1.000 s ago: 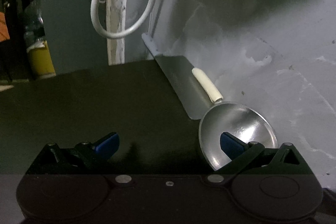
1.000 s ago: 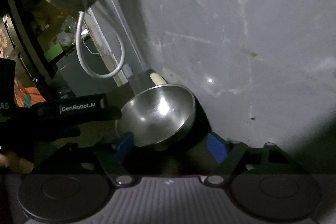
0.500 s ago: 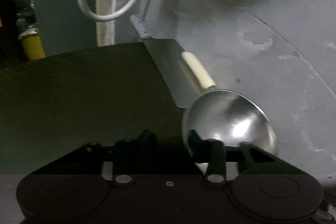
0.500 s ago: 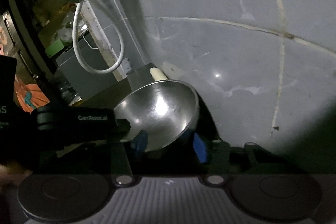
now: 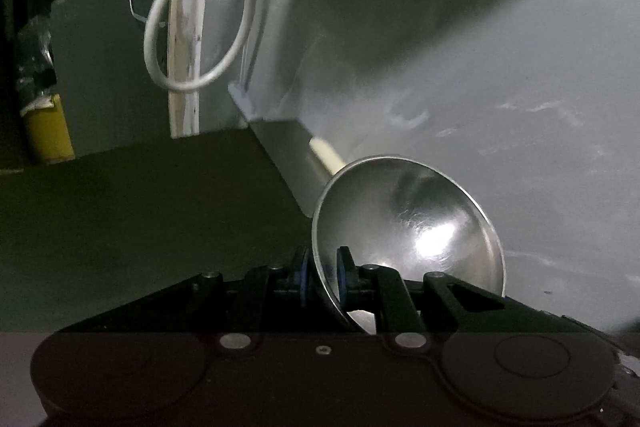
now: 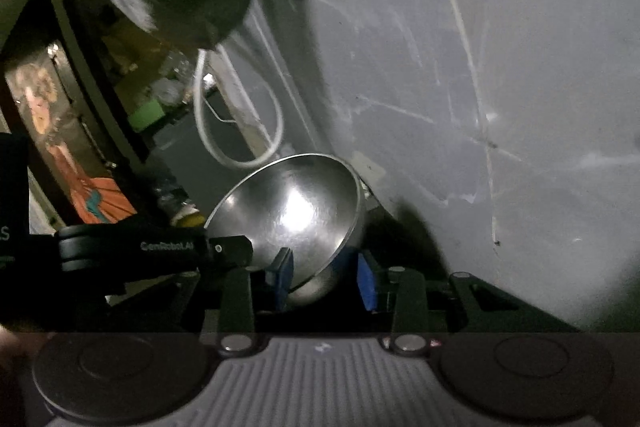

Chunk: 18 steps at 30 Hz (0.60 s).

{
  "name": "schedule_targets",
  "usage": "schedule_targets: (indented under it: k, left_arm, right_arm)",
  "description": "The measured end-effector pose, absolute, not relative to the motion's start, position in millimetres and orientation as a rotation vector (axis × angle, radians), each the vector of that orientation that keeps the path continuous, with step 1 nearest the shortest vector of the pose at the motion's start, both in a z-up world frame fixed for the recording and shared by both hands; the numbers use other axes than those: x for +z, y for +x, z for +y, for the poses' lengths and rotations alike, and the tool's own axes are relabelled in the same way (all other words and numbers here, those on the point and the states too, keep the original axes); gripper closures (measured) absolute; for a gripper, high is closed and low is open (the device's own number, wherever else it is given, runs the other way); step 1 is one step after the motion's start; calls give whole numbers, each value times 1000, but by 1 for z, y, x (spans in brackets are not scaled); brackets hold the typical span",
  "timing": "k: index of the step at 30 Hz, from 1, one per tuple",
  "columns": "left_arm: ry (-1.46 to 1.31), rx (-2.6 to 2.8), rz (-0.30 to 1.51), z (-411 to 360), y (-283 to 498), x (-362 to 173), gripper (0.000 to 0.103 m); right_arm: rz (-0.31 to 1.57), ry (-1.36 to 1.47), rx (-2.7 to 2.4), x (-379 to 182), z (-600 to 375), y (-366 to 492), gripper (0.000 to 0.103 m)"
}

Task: Organize plates and bowls
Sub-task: 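Lift the cream-handled steel bowl by its rim and carry it toward the plates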

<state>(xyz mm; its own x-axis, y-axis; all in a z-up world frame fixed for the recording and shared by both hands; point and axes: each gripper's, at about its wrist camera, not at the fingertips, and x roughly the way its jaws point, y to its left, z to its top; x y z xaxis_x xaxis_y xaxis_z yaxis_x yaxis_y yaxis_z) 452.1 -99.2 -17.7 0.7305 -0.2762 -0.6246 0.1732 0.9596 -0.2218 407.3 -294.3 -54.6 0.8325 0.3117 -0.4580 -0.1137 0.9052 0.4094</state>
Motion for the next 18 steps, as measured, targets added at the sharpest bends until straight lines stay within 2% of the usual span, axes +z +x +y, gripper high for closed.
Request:
schedule_targets:
  k: [11, 18]
  left_arm:
    - [-171, -273, 657, -70, 336, 29, 87]
    - [-215, -276, 685, -58, 246, 28, 85]
  right_arm:
    - [498, 324, 257, -8, -290, 302, 64]
    - [540, 311, 295, 0, -288, 225, 64]
